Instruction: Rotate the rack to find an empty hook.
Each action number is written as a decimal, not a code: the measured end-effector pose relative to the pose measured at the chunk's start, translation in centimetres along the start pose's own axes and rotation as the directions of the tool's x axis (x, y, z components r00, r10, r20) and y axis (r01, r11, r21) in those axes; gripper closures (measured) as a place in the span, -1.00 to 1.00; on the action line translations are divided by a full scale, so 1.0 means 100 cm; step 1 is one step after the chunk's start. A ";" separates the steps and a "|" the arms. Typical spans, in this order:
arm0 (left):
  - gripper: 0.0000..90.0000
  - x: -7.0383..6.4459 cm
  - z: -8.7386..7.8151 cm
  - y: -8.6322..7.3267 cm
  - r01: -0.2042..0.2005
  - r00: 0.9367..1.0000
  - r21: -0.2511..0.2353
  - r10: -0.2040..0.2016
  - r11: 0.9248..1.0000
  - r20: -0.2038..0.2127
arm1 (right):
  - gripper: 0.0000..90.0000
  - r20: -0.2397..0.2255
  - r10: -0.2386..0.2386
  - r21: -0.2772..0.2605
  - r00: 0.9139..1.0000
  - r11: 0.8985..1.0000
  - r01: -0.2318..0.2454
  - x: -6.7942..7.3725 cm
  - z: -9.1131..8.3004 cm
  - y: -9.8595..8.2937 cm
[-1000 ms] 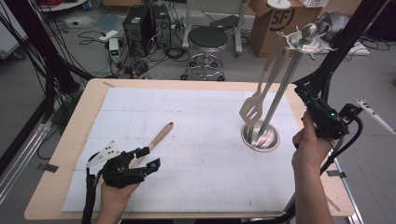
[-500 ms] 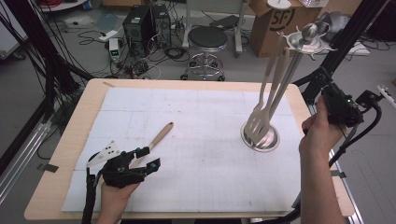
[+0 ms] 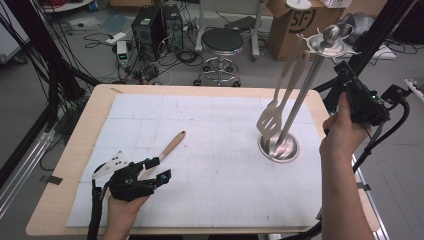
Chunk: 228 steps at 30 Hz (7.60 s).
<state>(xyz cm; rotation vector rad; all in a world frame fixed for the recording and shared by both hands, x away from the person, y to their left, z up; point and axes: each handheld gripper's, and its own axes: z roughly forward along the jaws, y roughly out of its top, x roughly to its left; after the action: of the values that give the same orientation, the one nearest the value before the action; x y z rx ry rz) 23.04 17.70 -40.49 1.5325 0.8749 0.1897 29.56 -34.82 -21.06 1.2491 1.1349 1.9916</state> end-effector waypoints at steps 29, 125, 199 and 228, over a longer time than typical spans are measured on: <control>-0.35 -0.002 0.001 0.000 -0.002 1.000 0.004 0.002 1.000 0.005 | 1.00 -0.074 -0.047 0.070 0.996 0.996 0.052 0.022 0.007 -0.017; -0.35 -0.002 -0.007 0.001 -0.001 1.000 -0.004 0.001 1.000 -0.004 | 1.00 0.030 -0.043 0.023 0.999 0.999 0.042 0.036 0.009 -0.008; -0.34 0.008 -0.018 0.005 0.017 0.999 -0.034 -0.018 0.999 -0.033 | 0.48 -0.121 -0.047 0.120 0.992 0.991 0.062 0.070 0.042 -0.061; -0.32 0.007 -0.012 0.004 0.019 0.999 -0.017 -0.020 1.000 -0.027 | -0.14 -0.085 0.047 0.260 0.995 0.965 -0.023 0.034 0.008 -0.107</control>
<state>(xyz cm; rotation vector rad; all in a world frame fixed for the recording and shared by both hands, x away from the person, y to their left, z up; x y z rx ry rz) 22.98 19.12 -40.21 1.5080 0.9074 0.2039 28.74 -26.43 -28.54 1.3247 1.4661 1.9908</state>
